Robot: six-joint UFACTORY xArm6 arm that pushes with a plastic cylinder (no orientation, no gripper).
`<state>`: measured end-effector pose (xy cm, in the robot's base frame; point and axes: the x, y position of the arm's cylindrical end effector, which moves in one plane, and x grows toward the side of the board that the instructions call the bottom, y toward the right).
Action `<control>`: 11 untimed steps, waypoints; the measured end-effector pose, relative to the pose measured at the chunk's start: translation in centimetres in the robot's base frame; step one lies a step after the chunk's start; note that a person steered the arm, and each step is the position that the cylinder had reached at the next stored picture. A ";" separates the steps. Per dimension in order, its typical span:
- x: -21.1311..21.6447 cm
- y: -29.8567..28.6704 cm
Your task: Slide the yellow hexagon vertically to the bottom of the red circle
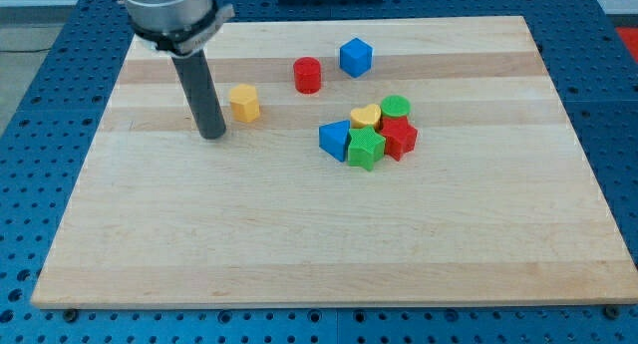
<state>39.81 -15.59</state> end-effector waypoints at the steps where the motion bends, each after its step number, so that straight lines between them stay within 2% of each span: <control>1: -3.8 -0.2; 2: -5.2 0.2; 4: -4.3 4.8; 6: -3.7 6.3; 8: -3.1 2.9; 11: -2.2 9.6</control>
